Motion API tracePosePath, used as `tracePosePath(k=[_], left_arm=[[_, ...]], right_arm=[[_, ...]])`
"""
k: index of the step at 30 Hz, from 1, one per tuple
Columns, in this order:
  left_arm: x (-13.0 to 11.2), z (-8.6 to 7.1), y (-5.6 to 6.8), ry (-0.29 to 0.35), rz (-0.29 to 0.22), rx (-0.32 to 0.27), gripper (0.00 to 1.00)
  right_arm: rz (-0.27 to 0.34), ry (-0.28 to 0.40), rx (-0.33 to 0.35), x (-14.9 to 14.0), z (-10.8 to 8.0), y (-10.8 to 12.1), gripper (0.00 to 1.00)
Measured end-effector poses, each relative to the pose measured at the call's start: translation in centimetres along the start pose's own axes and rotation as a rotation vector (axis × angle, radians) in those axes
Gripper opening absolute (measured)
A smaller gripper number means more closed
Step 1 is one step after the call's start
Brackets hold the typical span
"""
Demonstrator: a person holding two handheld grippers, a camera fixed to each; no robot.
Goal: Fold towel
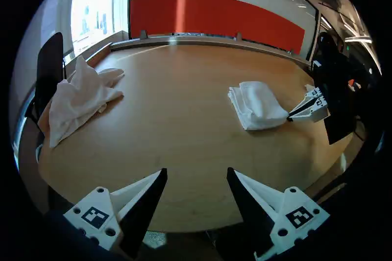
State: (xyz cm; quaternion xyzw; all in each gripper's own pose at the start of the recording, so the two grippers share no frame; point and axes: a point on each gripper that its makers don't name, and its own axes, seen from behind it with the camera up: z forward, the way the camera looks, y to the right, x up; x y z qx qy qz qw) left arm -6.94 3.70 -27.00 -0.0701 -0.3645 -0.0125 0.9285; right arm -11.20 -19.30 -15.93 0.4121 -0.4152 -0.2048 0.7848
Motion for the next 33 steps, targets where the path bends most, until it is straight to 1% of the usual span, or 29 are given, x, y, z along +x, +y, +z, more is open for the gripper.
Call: tracePosePath(k=[5,9,20,23,29,33], left_arm=[[0.1,0.0,0.0,0.003,0.003,-0.001,0.90],[0.3,-0.1,0.1,0.007,0.007,-0.002,0.90],[0.8,-0.1,0.2,0.017,0.016,-0.008,0.90],[0.9,0.0,0.3,0.020,0.019,-0.009,0.90],[1.3,0.2,0.4,0.024,0.021,-0.013,0.90],[1.5,0.2,0.4,0.026,0.023,-0.012,0.90]], right_arm=[[-0.012,0.022,-0.009,1.3,-0.7,0.6,0.04],[-0.029,0.052,-0.025,3.2,-1.6,1.2,0.04],[-0.067,0.192,-0.082,11.5,-6.0,3.5,0.04],[-0.075,0.223,-0.092,13.3,-7.1,4.0,0.04],[-0.074,0.262,-0.106,15.2,-8.8,5.0,0.04],[-0.071,0.274,-0.114,15.8,-9.5,5.7,0.04]])
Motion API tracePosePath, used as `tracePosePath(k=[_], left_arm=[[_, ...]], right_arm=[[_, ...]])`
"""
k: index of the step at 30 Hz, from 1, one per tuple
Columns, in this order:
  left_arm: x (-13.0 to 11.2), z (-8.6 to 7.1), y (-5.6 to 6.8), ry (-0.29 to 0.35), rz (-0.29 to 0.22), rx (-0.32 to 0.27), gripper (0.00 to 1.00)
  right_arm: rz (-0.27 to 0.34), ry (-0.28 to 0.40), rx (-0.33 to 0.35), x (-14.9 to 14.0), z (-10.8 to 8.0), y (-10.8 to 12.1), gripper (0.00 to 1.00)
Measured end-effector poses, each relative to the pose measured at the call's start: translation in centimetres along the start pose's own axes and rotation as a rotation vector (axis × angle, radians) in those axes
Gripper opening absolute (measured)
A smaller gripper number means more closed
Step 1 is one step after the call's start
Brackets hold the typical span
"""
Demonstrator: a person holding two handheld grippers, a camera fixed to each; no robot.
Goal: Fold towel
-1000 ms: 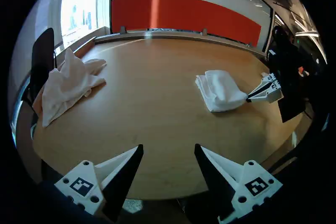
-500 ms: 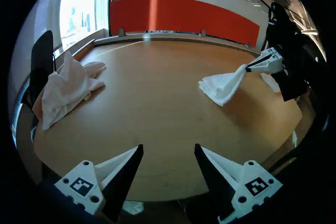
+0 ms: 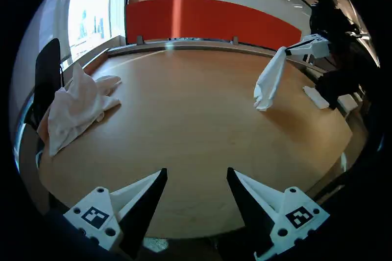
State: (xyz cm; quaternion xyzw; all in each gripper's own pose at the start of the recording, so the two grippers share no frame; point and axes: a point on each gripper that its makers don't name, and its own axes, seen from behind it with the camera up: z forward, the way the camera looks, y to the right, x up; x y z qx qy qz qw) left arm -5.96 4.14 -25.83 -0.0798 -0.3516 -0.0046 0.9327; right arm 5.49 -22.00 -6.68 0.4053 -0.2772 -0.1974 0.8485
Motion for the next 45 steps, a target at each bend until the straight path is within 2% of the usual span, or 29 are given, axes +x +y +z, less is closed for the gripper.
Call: tracePosePath(k=[9,16,30,45], left_arm=[[0.3,0.0,0.2,0.001,0.000,-0.001,0.90],[0.3,0.0,0.3,0.000,0.003,-0.002,0.90],[0.3,0.0,0.4,-0.005,0.010,-0.003,0.90],[0.3,0.0,0.5,-0.012,0.011,0.001,0.90]], right_arm=[[0.016,0.007,-0.020,0.2,-1.0,1.8,0.04],[0.042,0.012,-0.051,0.1,-2.3,4.5,0.04],[0.079,-0.035,-0.181,-3.2,-6.7,13.5,0.04],[0.197,-0.086,-0.325,-9.0,-12.5,23.8,0.04]])
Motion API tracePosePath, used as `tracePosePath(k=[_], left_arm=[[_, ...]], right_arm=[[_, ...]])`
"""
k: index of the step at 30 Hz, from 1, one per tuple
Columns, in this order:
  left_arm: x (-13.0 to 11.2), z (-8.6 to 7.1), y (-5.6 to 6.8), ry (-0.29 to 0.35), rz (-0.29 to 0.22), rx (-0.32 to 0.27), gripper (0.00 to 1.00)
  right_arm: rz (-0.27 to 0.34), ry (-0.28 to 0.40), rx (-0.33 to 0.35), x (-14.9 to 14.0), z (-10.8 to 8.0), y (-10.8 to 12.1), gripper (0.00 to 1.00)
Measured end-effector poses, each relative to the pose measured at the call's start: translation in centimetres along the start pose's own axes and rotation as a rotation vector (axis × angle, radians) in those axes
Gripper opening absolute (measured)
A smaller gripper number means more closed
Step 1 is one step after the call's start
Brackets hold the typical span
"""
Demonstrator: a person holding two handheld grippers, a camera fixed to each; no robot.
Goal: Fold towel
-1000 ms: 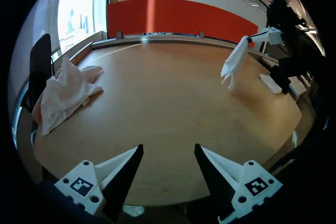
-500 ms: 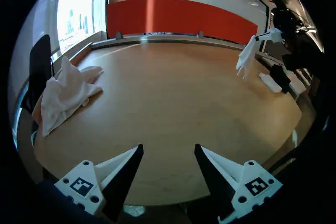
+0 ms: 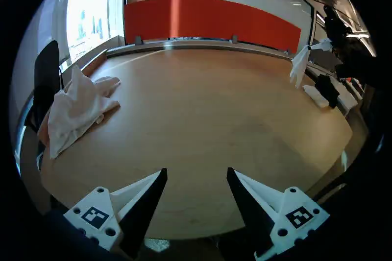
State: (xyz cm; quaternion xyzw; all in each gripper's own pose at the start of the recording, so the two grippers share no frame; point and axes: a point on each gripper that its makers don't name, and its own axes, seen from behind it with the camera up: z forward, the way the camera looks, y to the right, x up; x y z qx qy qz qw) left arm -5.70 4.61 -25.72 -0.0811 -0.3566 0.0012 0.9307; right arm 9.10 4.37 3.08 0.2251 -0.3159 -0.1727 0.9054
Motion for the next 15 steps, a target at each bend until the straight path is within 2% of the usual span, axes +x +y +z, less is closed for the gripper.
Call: tracePosePath(k=[8,15], left_arm=[[0.0,0.0,0.1,-0.008,0.007,0.001,0.90],[0.3,0.3,0.2,-0.008,0.010,-0.001,0.90]], right_arm=[[0.053,-0.042,-0.075,-2.2,-0.6,5.9,0.04],[0.077,-0.078,-0.120,-3.5,-0.7,9.7,0.04]])
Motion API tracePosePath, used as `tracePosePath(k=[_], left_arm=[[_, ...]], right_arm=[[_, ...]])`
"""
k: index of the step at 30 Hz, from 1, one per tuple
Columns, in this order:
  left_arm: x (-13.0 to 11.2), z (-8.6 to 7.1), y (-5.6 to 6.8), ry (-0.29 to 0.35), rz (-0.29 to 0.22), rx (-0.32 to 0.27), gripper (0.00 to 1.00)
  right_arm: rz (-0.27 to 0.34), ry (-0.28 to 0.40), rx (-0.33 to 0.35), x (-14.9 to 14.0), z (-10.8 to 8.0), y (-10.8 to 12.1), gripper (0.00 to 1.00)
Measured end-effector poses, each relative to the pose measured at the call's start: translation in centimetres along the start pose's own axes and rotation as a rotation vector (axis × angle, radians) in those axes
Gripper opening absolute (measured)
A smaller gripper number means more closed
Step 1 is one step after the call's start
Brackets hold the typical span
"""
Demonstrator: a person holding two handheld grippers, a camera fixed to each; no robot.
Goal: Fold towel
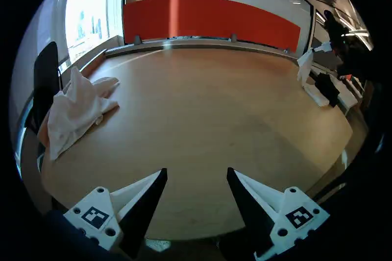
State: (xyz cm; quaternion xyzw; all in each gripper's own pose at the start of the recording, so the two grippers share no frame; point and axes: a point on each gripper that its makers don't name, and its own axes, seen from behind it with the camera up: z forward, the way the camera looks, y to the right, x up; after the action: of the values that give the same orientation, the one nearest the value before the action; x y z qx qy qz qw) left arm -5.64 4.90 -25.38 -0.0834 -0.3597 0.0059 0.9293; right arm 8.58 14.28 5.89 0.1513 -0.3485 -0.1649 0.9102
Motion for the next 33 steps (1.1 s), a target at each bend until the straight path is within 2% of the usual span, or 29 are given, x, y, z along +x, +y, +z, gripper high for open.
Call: tracePosePath(k=[6,19,25,33], left_arm=[[0.2,0.1,0.3,-0.001,0.009,-0.003,0.90],[0.4,0.0,0.4,-0.001,0.011,-0.005,0.90],[0.5,-0.1,0.4,0.003,0.011,-0.005,0.90],[0.5,-0.2,0.5,0.002,0.014,-0.006,0.90]], right_arm=[[0.018,-0.026,-0.020,-0.6,0.4,2.0,0.04],[0.041,-0.052,-0.037,-2.2,-0.4,3.7,0.04],[0.051,-0.088,-0.055,-4.9,-1.4,4.7,0.04],[0.079,-0.170,-0.069,-10.6,-2.7,5.4,0.04]])
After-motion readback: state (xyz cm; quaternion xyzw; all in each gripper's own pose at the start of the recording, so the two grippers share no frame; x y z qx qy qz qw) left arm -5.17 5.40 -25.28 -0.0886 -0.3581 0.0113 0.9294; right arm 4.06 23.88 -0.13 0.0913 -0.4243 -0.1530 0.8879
